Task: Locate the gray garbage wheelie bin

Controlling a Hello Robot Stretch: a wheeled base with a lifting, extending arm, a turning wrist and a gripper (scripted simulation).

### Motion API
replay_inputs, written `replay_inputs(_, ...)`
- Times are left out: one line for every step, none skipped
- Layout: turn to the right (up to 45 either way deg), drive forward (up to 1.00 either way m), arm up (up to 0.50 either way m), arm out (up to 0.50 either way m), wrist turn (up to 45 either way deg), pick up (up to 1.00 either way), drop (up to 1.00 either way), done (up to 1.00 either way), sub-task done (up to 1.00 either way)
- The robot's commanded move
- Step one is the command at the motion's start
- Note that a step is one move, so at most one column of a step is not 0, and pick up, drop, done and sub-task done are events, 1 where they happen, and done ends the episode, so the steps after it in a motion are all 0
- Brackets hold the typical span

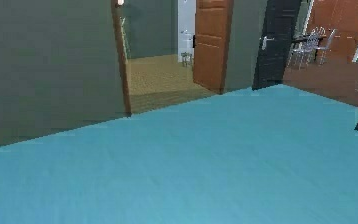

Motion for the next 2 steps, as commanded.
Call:
replay_inputs(0.0, 1.00, 0.00, 0.00, 0.0, 0.00, 0.00, 0.00, 0.00)
replay_inputs(0.0, 1.00, 0.00, 0.00, 0.0, 0.00, 0.00, 0.00, 0.00)
